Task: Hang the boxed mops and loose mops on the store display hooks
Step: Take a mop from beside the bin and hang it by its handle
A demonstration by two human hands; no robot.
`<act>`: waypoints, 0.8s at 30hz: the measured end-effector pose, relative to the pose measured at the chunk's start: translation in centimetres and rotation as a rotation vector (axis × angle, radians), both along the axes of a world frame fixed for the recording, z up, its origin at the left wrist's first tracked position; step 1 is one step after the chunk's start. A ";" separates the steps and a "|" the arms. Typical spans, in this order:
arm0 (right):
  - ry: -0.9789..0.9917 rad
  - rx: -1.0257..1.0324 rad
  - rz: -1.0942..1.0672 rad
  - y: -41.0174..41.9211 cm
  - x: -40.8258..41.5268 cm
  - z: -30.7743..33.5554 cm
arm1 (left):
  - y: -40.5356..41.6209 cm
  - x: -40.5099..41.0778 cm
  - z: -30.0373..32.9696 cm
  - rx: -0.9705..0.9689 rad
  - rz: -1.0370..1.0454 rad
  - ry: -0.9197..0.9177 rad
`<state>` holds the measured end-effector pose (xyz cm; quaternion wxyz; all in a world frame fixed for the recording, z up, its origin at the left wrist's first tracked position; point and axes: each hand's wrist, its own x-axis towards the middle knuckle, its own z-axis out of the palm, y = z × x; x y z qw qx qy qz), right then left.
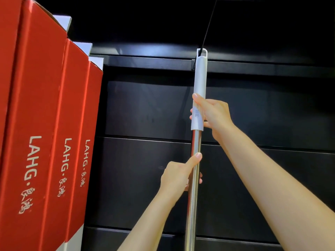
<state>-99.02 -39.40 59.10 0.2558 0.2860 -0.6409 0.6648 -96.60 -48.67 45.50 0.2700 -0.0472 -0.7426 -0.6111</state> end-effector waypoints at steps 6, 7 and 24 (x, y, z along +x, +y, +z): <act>-0.018 0.018 -0.007 -0.4 -2.0 0.1 | -0.4 -2.4 -0.1 0.026 -0.003 -0.008; -0.024 0.019 -0.002 -0.4 -2.3 0.1 | -0.4 -2.8 -0.1 0.028 -0.002 -0.009; -0.132 0.024 0.049 -1.7 -6.5 0.0 | -2.1 -8.3 -0.3 -0.003 0.055 -0.033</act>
